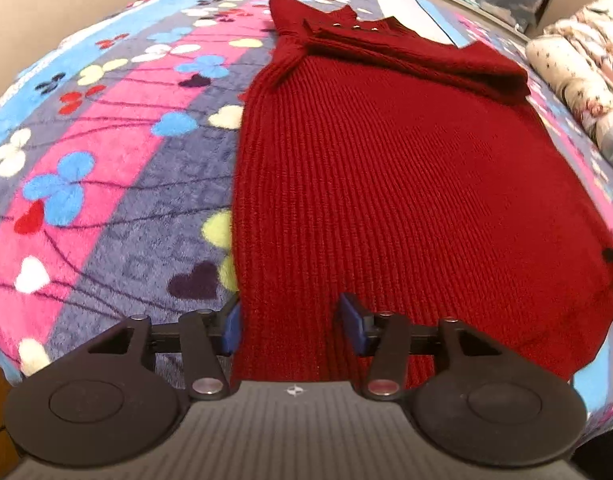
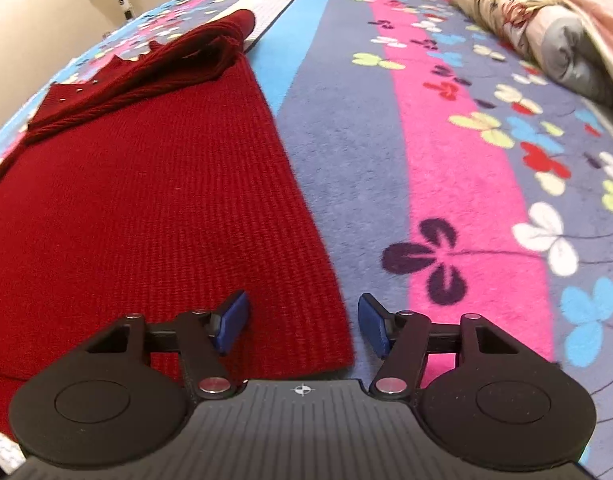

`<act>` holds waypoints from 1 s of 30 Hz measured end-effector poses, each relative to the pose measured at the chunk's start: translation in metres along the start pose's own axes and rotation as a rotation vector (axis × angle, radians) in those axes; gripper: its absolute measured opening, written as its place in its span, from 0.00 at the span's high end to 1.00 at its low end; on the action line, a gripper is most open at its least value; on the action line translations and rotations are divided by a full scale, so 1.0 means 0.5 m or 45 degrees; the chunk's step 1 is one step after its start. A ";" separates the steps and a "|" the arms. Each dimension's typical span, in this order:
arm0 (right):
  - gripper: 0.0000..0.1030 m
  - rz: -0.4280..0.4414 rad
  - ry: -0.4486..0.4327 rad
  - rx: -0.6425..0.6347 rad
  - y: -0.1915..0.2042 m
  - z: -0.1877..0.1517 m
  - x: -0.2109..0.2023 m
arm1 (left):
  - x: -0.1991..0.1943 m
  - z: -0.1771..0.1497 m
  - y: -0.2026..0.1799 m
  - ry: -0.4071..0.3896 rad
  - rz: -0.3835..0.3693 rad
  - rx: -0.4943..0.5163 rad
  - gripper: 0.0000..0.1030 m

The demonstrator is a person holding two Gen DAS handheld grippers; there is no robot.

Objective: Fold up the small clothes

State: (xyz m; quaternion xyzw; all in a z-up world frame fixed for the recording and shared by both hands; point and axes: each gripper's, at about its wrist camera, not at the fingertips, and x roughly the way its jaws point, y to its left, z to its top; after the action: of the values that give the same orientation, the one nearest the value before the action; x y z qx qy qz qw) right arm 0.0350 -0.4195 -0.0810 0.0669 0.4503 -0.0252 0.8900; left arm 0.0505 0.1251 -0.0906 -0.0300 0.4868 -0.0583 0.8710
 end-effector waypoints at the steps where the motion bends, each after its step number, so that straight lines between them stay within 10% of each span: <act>1: 0.39 0.000 0.001 -0.003 0.001 0.000 0.001 | -0.001 0.000 -0.001 -0.002 -0.001 0.002 0.47; 30: 0.44 0.100 -0.111 0.060 0.001 0.014 -0.027 | -0.022 0.010 -0.008 -0.092 -0.100 -0.042 0.46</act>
State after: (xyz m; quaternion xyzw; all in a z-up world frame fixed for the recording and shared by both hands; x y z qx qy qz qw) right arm 0.0327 -0.4200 -0.0657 0.1043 0.4075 -0.0039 0.9072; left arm 0.0490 0.1225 -0.0783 -0.0655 0.4545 -0.0832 0.8844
